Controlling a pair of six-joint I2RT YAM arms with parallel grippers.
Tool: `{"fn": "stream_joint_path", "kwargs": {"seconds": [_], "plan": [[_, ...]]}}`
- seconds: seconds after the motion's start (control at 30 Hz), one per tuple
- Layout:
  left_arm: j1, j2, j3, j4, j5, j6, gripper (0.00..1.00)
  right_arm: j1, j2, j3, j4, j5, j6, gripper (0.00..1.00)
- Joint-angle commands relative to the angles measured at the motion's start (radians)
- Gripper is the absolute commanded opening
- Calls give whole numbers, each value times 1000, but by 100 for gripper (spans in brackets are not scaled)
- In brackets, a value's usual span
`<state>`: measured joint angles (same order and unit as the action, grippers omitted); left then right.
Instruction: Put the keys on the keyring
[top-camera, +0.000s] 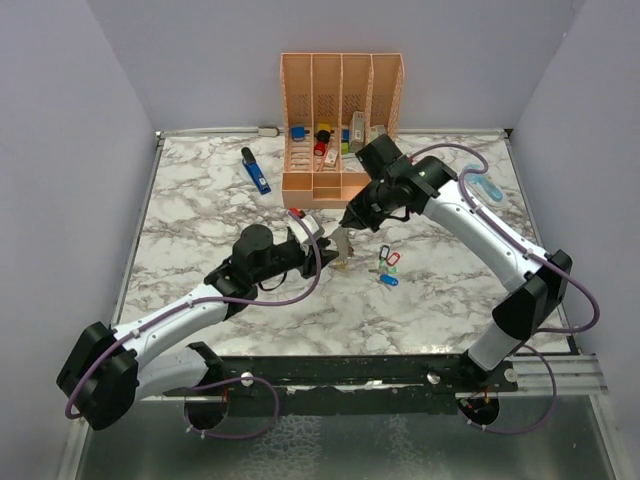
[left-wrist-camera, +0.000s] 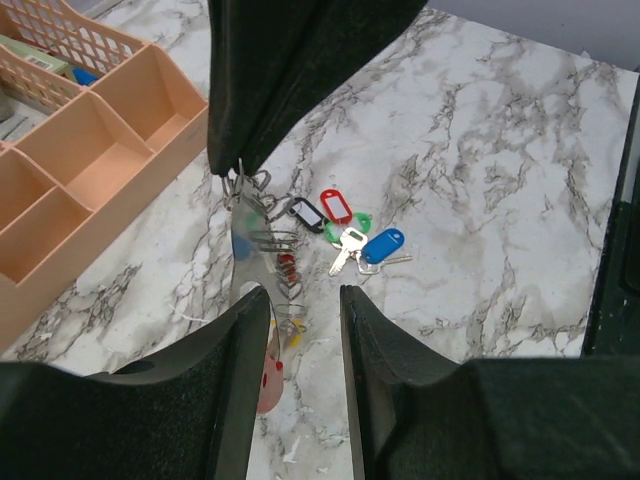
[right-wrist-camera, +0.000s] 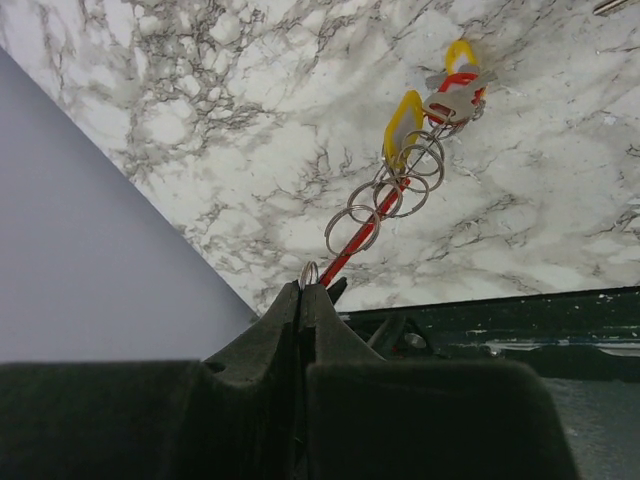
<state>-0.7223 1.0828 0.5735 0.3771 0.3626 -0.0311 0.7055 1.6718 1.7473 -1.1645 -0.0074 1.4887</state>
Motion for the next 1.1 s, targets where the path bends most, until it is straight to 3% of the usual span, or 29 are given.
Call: {"fn": "stream_joint_path", "kwargs": {"seconds": [0.0, 0.27, 0.7, 0.83, 1.07], "plan": [[-3, -24, -12, 51, -37, 41, 38, 0, -76, -56, 103, -45, 39, 1], [-3, 3, -26, 77, 55, 79, 38, 0, -113, -115, 184, -68, 49, 1], [-3, 26, -40, 91, 29, 207, 36, 0, -167, -196, 263, -91, 26, 1], [-3, 37, -40, 104, 55, 223, 28, 0, -183, -219, 294, -104, 14, 1], [-3, 49, -37, 118, 109, 247, 0, 0, -229, -286, 360, -106, -2, 1]]}}
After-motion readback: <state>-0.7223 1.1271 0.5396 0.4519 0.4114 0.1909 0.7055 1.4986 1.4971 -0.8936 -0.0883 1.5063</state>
